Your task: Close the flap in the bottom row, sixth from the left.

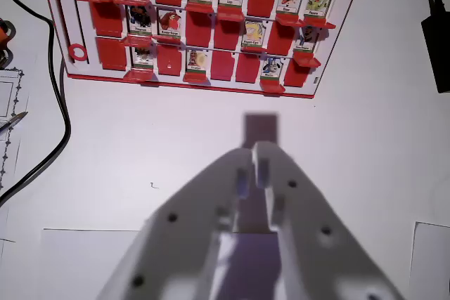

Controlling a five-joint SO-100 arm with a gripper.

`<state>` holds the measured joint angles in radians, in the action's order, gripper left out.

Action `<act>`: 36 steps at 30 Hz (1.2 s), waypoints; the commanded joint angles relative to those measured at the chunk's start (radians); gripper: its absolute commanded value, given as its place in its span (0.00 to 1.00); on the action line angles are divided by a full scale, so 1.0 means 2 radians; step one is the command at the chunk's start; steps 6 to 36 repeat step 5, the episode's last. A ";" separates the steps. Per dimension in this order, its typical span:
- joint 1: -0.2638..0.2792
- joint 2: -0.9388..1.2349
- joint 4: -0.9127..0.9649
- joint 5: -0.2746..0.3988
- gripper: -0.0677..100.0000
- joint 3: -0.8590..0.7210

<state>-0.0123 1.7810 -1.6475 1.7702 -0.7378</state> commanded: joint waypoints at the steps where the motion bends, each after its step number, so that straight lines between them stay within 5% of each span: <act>1: -0.004 0.008 0.014 -0.005 0.00 0.048; 36: -0.005 0.008 0.014 -0.007 0.00 0.048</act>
